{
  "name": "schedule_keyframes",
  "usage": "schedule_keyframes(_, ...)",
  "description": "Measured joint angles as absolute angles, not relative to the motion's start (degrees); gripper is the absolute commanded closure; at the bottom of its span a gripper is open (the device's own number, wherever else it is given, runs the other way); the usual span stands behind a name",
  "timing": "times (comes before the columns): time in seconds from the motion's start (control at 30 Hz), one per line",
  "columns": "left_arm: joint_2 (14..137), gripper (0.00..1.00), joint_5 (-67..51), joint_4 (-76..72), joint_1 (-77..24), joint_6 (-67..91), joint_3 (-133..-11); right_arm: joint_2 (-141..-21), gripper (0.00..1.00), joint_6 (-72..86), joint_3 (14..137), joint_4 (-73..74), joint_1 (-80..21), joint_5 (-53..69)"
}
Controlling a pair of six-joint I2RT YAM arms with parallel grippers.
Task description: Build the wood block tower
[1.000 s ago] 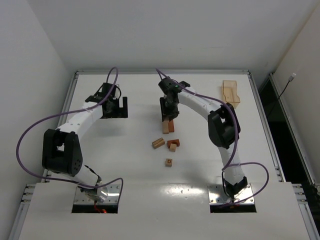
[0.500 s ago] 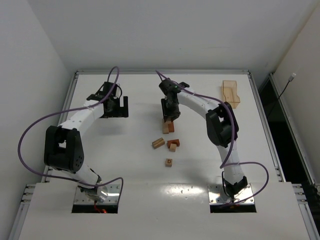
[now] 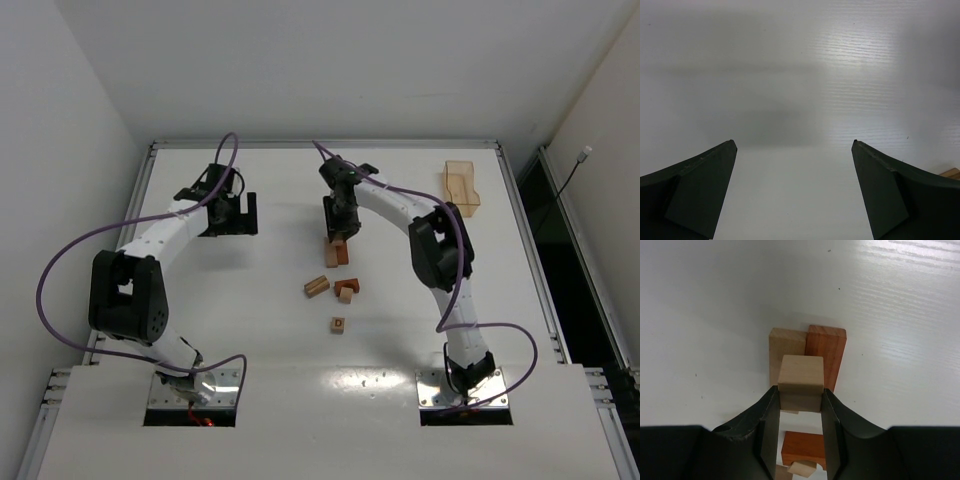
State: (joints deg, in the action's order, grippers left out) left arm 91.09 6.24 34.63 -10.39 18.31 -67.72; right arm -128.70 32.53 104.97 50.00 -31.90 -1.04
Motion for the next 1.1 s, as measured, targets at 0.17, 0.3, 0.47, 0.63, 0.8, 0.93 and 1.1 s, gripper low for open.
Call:
schedule_keyframes(0.17, 91.1, 0.01, 6.2, 34.6, -10.4, 18.3, -67.7, -129.4, 1.00, 32.5, 105.6, 49.6, -31.9, -1.0)
schedule_keyframes(0.3, 91.1, 0.01, 6.2, 34.6, -10.3, 18.3, -67.7, -130.1, 1.00, 32.5, 105.7, 49.6, -31.9, -1.0)
schedule_keyframes(0.47, 91.1, 0.01, 6.2, 34.6, -10.0, 18.3, -67.7, -130.2, 0.83, 32.5, 105.9, 49.6, -31.9, -1.0)
schedule_keyframes(0.63, 91.1, 0.01, 6.2, 34.6, -10.0, 18.3, -67.7, -130.3, 0.56, 32.1, 106.0, 49.6, -31.9, -0.8)
schedule_keyframes(0.8, 91.1, 0.01, 5.8, 34.6, -10.0, 18.3, -67.7, -130.6, 0.24, 31.7, 106.0, 49.5, -31.9, -0.6)
schedule_keyframes(0.93, 91.5, 0.01, 5.7, 34.6, -9.8, 18.3, -67.7, -130.7, 0.12, 31.4, 106.0, 49.5, -31.9, -0.6)
schedule_keyframes(1.1, 91.6, 0.01, 5.7, 34.6, -9.5, 18.3, -67.7, -129.0, 0.07, 30.0, 104.4, 48.7, -32.0, -0.3)
